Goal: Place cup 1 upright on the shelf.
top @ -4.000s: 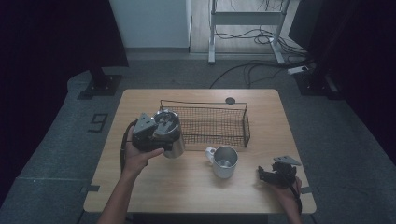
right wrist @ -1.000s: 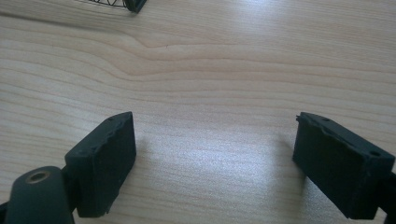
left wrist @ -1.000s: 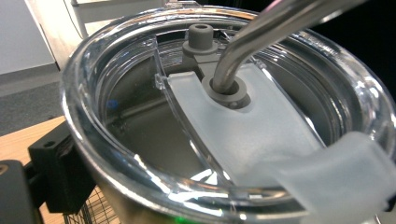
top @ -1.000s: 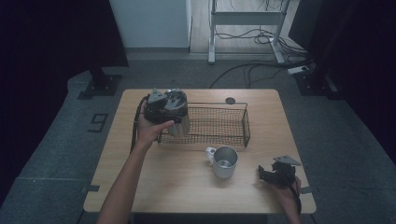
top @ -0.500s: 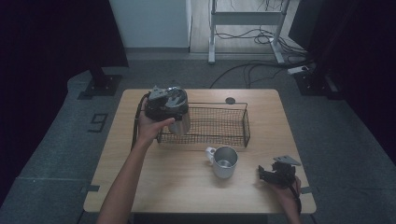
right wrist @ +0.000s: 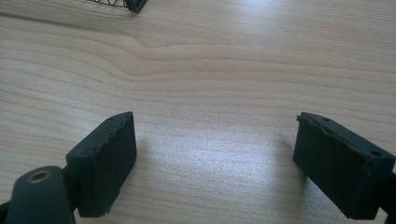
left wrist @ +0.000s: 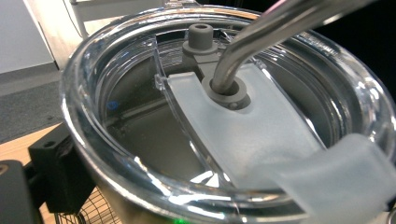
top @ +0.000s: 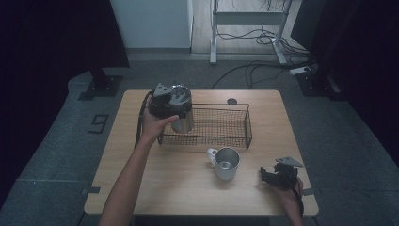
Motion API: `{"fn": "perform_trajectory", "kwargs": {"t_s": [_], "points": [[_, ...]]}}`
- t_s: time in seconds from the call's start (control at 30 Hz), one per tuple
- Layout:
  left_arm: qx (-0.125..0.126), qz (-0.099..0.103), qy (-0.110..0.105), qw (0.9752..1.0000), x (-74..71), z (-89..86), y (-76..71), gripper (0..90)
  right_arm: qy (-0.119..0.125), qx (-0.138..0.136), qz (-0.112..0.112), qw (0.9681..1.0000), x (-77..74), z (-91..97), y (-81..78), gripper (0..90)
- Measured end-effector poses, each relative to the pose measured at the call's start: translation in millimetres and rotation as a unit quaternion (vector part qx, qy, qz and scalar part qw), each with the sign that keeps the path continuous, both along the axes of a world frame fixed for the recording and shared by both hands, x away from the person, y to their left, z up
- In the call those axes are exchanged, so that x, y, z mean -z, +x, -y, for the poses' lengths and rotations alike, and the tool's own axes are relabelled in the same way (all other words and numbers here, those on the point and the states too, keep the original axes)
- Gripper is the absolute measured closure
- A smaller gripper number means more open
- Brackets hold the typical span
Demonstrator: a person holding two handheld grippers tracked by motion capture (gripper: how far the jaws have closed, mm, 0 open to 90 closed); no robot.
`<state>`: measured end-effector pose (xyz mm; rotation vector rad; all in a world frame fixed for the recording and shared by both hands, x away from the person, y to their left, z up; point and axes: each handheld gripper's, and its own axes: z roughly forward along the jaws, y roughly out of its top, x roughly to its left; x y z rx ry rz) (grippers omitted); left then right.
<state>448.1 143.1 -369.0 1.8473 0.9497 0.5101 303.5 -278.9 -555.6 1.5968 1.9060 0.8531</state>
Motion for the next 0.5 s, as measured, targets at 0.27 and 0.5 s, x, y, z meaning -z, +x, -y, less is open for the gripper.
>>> {"fn": "perform_trajectory", "kwargs": {"t_s": [0.27, 0.5], "points": [[-0.004, -0.004, 0.001, 1.0, 1.2, 4.1, 7.2, 3.8, -0.001, -0.001, 0.001, 1.0, 0.0, 0.2, -0.1, 13.0], [-0.002, -0.003, 0.005, 1.0, 2.5, 9.4, 11.1, 3.8, -0.001, -0.001, 0.001, 1.0, 0.0, 0.1, -0.2, 13.2]]}}
